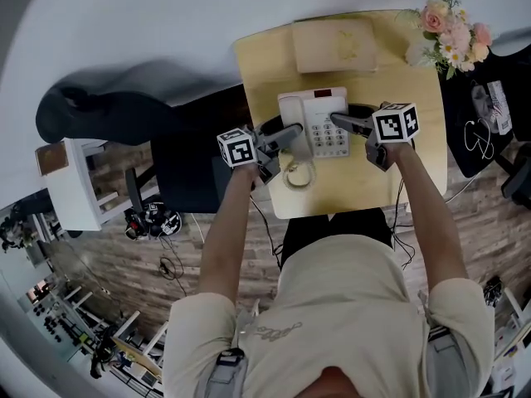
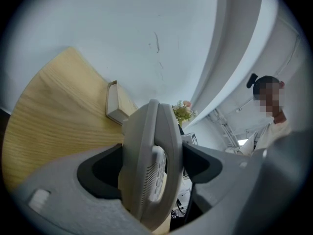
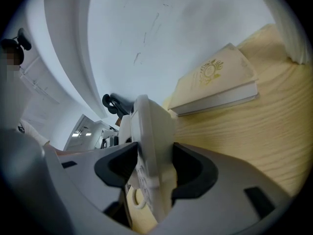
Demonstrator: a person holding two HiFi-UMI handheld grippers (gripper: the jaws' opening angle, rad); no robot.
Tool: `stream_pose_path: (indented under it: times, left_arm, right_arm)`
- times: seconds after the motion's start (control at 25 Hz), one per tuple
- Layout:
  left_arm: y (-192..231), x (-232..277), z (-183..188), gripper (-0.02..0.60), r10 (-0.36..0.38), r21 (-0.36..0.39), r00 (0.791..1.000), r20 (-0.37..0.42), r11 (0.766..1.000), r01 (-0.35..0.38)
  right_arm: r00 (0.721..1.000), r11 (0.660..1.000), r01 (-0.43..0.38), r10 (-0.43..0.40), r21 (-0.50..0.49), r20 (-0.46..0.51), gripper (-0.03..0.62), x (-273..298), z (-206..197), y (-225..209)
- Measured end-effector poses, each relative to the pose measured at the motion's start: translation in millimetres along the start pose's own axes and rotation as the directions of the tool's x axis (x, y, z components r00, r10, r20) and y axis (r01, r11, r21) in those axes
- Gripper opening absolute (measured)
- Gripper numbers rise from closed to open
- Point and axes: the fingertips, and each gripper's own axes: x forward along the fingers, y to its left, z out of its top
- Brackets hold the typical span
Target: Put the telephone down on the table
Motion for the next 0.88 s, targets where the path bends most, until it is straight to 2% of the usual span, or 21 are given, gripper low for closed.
stream_pose_path:
  times: [0.2, 0.36, 0.64, 0.88]
  left_arm:
    - [19, 4, -3, 0.377, 0.011, -0.051, 1.000, 0.006, 0.999, -0.011]
    - [26, 6, 1, 0.377, 0.032, -0.108, 0.999, 0.024, 0.994, -0.029]
    - [45, 13, -1, 0.377, 0.075, -0.209, 0.997, -0.006, 0.975, -0.074]
    - [52, 14, -2, 0.377, 0.092, -0.237, 0.995, -0.024, 0.967, -0.095]
  right_arm:
    - [0.999, 1.000, 0.008, -0.008, 0.013, -0.039, 0.213, 10, 3, -15]
    - [0.999, 0.999, 0.025, -0.024, 0.047, -0.035, 0.213, 14, 6, -23]
    - [0.998, 0.989, 0.058, -0.056, 0.138, -0.018, 0.215, 22, 1, -44]
    - [0.997, 0.985, 0.071, -0.068, 0.156, -0.024, 0.216, 26, -1, -51]
